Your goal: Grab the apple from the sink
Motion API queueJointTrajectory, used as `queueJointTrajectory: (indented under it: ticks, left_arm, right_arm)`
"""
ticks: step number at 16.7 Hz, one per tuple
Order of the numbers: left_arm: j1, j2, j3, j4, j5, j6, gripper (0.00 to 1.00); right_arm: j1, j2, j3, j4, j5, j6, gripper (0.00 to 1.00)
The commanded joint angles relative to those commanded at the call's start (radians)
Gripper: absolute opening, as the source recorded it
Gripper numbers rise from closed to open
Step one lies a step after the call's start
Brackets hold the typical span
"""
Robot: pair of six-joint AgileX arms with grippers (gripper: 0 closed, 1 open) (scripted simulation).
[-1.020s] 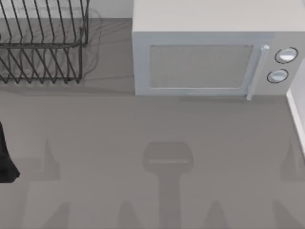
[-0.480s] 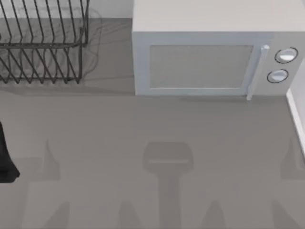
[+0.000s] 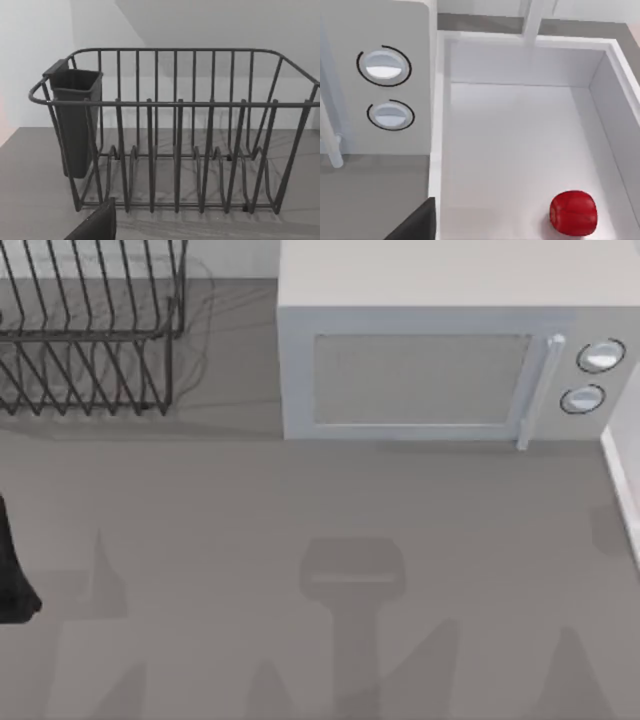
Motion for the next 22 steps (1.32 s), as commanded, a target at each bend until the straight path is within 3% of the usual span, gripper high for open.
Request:
queueJointTrajectory:
  ticks: [13,17,22]
  left_arm:
    - [0.0,0.0,0.0,0.0,0.0,0.0,1.0]
    - [0.0,0.0,0.0,0.0,0.0,0.0,1.0]
    - [0.0,0.0,0.0,0.0,0.0,0.0,1.0]
  right_arm:
    - [-0.196,1.376,1.105,-0.672,0.002,-0.184,1.0]
    - [-0.228,1.59,1.279,-0.781,0.003,-0.214,1.0]
    - [-0.236,1.639,1.32,-0.807,0.003,-0.221,1.0]
